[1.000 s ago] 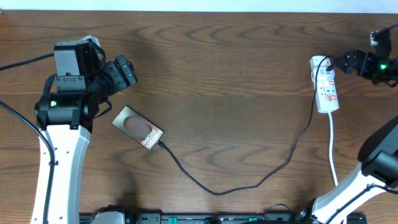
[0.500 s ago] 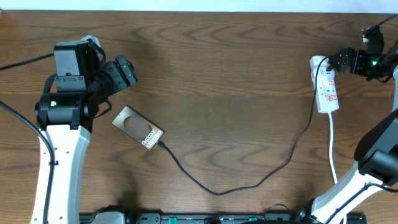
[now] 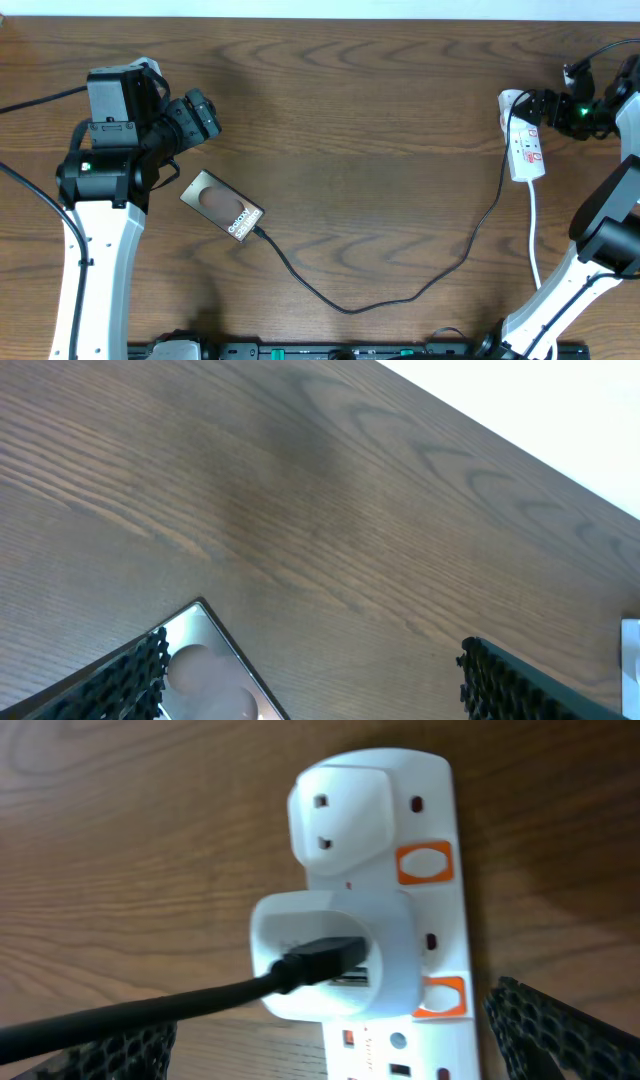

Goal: Plug charger to phone and switch on socket
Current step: 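Lower the right gripper over the power strip's orange switch, then press the orange switch beside the plugged socket with the right gripper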

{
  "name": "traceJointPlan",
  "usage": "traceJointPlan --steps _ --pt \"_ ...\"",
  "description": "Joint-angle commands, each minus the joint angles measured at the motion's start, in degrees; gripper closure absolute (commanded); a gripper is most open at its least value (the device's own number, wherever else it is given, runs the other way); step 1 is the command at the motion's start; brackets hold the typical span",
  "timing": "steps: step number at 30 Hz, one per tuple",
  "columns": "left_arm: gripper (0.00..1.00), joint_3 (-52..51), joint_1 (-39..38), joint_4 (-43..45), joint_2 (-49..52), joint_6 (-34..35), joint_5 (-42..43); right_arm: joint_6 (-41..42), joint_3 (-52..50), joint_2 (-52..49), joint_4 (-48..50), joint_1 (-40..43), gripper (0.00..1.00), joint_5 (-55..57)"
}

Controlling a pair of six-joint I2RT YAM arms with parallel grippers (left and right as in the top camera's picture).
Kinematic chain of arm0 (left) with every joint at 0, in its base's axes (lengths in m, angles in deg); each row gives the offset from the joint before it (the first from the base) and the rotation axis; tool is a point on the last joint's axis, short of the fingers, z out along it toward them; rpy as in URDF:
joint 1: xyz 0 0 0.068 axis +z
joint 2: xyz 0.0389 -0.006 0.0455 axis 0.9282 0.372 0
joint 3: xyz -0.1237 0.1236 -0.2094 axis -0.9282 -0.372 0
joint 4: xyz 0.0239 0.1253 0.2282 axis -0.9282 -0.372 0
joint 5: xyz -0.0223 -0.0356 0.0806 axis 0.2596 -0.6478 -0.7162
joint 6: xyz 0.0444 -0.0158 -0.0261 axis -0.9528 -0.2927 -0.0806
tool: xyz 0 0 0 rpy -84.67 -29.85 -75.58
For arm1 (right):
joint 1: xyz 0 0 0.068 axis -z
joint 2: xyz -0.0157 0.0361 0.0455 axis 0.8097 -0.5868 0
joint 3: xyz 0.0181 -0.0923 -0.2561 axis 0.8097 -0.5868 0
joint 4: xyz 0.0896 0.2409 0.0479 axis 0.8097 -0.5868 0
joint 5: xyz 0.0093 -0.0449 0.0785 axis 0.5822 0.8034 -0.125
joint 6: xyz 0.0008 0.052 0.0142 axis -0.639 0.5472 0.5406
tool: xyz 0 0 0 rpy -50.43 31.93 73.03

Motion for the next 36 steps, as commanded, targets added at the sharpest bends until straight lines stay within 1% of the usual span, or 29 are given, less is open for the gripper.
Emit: traceJointPlan --steps 1,9,13,36 --pt "0.09 1.44 -0.17 -0.39 0.17 0.26 -0.59 0.42 0.33 0.24 0.0 -0.44 0.01 -2.91" --pt "0.09 1.44 -0.17 -1.73 0.17 0.24 -0.61 4.28 0.33 0.24 -0.11 -0.44 0.01 -2.58" --pt "0.09 1.44 -0.17 -2.12 0.17 0.24 -0.76 7.34 0.31 0.24 0.07 -0.57 0.01 0.0" --pt "0.09 1.44 -0.17 -2.36 0.17 0.24 -0.74 9.62 -0.59 0.22 0.22 -2.58 0.01 3.65"
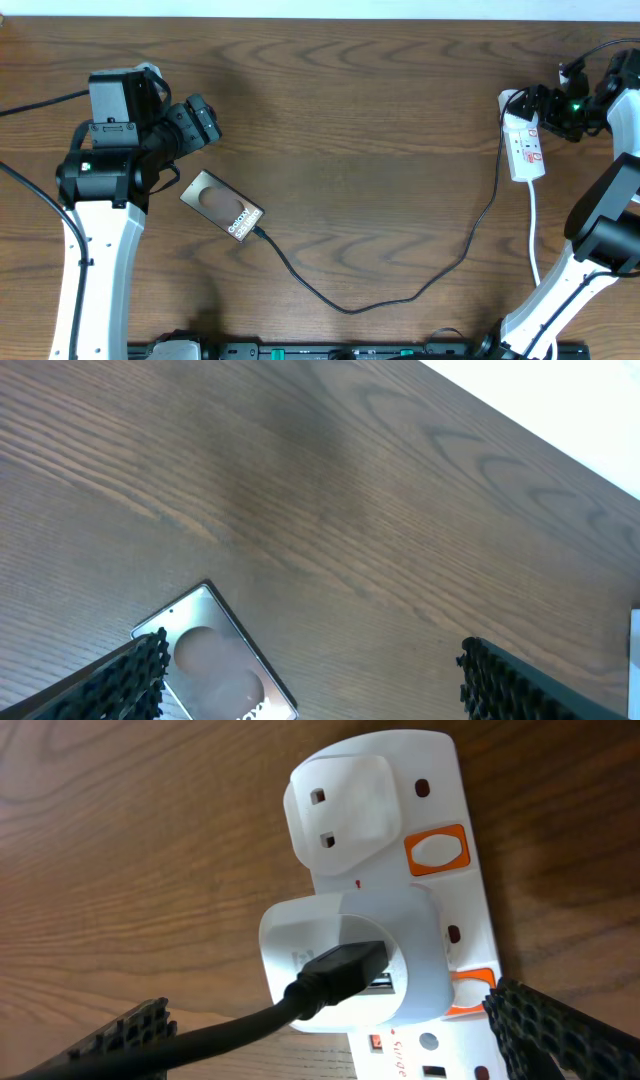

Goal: Plug charger to phone and switch on socket
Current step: 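Press the orange switch beside the plugged socket with the right gripper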

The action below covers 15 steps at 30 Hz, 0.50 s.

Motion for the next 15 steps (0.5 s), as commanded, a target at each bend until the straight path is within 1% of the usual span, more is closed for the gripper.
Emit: traceJointPlan --steps 1,15 --pt "0.09 1.44 -0.17 -0.07 0.17 0.24 -0.72 1.53 -0.7 0.22 0.33 -0.57 0.01 0.44" --pt "0.09 1.44 -0.17 -0.22 0.17 0.24 -0.72 3.02 -1.31 0.22 0.22 -0.68 0.01 0.39"
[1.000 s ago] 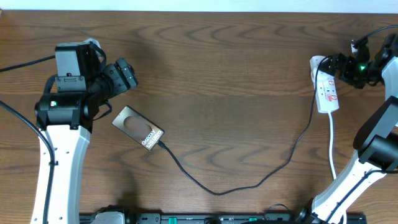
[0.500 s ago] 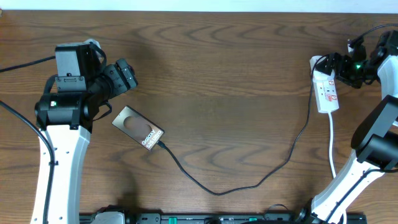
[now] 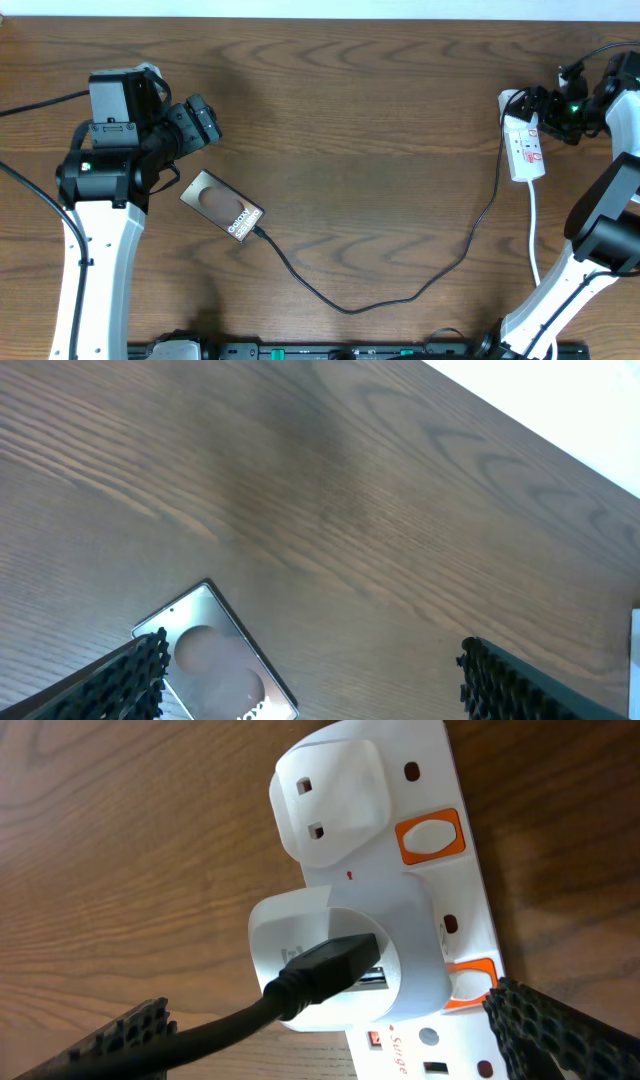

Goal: Plug charger to phone and switch on socket
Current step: 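Press the orange switch beside the plugged socket with the right gripper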

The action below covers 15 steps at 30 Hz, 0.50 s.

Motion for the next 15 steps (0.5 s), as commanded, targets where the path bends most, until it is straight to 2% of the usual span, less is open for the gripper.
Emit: traceJointPlan --steps 1,15 --pt "0.09 1.44 -0.17 -0.09 0.17 0.24 -0.59 1.14 -0.55 0.22 -0.02 -0.66 0.01 0.02" --pt "0.09 1.44 -0.17 -0.24 0.17 0.24 -0.61 1.77 -2.19 0.22 0.66 -0.98 0.01 -0.02"
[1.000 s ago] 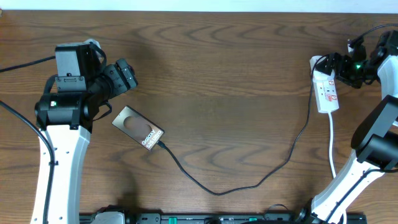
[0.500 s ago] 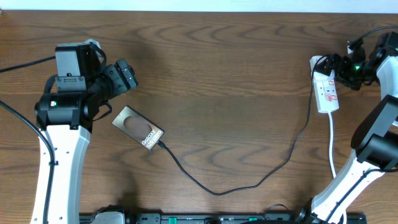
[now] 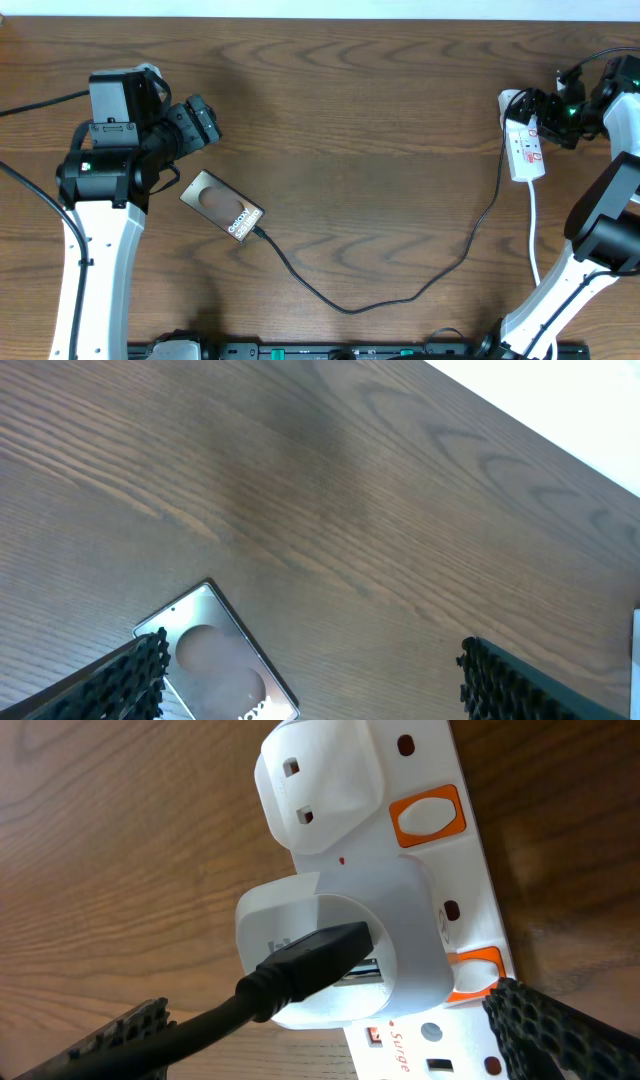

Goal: Plug charger to phone and switch on socket
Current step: 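Press the orange switch beside the plugged socket with the right gripper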

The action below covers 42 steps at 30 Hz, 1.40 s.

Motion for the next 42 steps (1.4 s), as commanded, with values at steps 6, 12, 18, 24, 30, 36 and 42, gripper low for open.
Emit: traceJointPlan --steps 6,12,18,24,30,36,42 --pt "0.09 1.44 -0.17 -0.17 0.17 0.24 -0.57 0.72 -0.7 0.22 0.2 -2.05 0.01 -0.02" --pt "0.09 1.44 -0.17 -0.17 0.17 0.24 -0.57 1.16 -0.7 0.2 0.28 -2.97 0.01 0.02" --pt "0.09 1.44 -0.17 -0.28 0.17 0.24 -0.55 1.16 -0.7 0.2 0.28 -2.97 0.01 0.04" --pt "0.09 1.44 -0.17 -0.76 0.17 0.24 -0.57 2.19 -0.7 0.2 0.26 -2.97 0.01 0.57" --pt "0.09 1.44 -0.17 -0.79 0.17 0.24 -0.57 2.43 -1.11 0.2 0.39 -2.97 0.01 -0.15" --pt "0.09 1.44 -0.17 -0.81 0.17 -0.68 -0.63 4.63 -5.88 0.2 5.31 -2.97 0.01 -2.03" --pt "0.09 1.44 -0.17 -0.72 0.17 -0.83 -0.81 4.74 -10.49 0.2 8.48 -2.97 0.01 -2.62"
